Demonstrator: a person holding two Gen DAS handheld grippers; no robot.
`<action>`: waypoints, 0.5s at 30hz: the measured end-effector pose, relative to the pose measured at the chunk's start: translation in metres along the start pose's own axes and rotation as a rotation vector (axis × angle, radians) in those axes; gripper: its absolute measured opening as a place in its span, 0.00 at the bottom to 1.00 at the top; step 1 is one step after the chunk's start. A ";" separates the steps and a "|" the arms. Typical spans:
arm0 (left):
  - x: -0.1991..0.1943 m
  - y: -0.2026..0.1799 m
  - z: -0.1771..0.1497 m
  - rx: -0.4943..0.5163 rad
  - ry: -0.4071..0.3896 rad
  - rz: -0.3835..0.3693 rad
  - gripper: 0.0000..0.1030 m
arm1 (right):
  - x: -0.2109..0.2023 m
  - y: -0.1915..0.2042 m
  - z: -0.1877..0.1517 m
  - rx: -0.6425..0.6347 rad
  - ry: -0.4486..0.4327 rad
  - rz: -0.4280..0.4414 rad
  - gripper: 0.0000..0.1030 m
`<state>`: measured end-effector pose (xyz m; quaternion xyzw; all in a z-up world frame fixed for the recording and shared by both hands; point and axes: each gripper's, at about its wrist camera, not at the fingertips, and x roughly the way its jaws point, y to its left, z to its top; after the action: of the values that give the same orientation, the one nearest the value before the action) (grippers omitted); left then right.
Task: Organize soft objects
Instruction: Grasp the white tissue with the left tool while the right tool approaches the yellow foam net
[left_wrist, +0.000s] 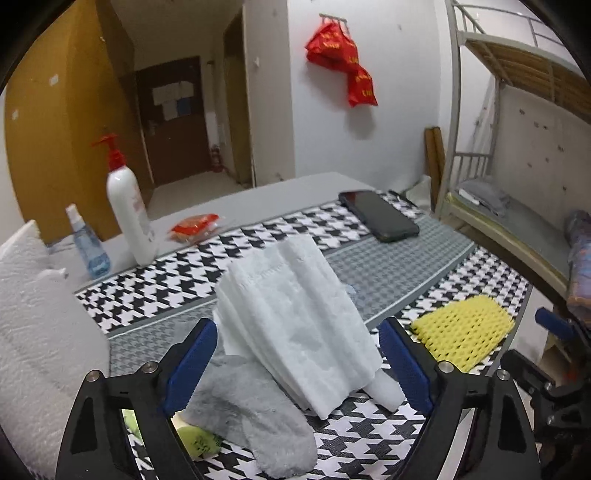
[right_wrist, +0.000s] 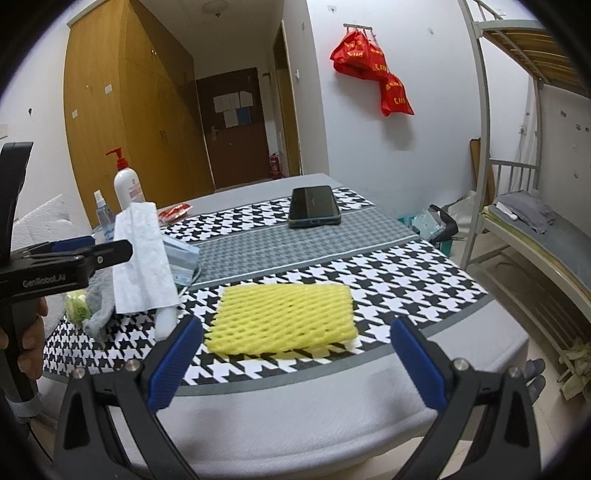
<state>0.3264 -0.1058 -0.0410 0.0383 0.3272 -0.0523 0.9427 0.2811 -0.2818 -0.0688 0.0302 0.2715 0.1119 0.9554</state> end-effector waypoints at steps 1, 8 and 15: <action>0.004 0.000 -0.001 0.007 0.015 -0.005 0.80 | 0.003 0.000 0.000 -0.003 0.009 -0.005 1.00; 0.017 0.009 -0.002 -0.043 0.044 -0.078 0.55 | 0.009 0.002 0.007 -0.025 0.022 -0.016 1.00; 0.014 0.014 -0.002 -0.049 0.007 -0.163 0.22 | 0.014 0.001 0.009 -0.026 0.034 -0.024 1.00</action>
<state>0.3376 -0.0931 -0.0510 -0.0113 0.3336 -0.1210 0.9348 0.2973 -0.2781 -0.0677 0.0125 0.2867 0.1046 0.9522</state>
